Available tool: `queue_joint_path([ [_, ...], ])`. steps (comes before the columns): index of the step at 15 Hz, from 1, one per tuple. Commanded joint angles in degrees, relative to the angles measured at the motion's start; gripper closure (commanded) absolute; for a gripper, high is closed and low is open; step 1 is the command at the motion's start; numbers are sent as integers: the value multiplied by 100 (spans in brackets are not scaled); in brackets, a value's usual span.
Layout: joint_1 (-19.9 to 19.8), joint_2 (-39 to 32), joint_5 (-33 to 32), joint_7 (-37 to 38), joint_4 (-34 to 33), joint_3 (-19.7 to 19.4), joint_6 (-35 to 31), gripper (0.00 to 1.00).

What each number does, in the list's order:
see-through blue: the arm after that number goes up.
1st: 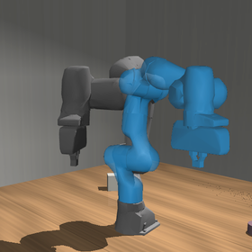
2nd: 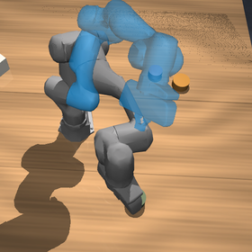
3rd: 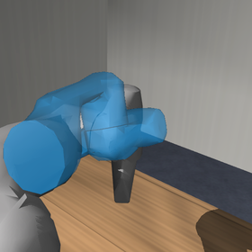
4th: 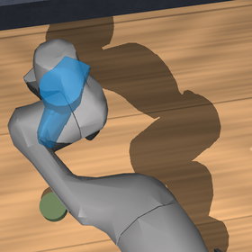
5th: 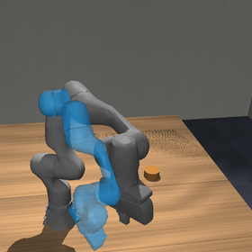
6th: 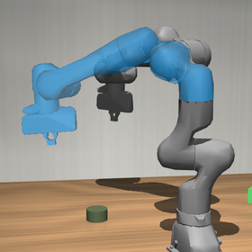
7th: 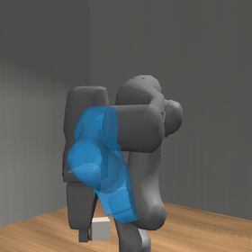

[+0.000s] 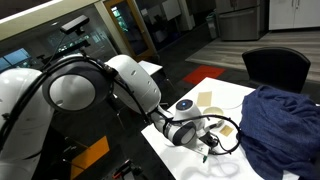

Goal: Move the pen to the right

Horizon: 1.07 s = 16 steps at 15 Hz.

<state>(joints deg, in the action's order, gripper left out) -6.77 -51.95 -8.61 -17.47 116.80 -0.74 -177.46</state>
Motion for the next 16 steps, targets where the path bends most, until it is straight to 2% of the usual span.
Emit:
queue_joint_path([
  [1,210,275,-118,193,157,-73,-16,97],
  [7,587,925,-159,160,215,116,714,97],
  [12,890,1237,-8,326,-180,275,1823,97],
  [16,1080,1128,146,834,-671,360,2169,97],
])
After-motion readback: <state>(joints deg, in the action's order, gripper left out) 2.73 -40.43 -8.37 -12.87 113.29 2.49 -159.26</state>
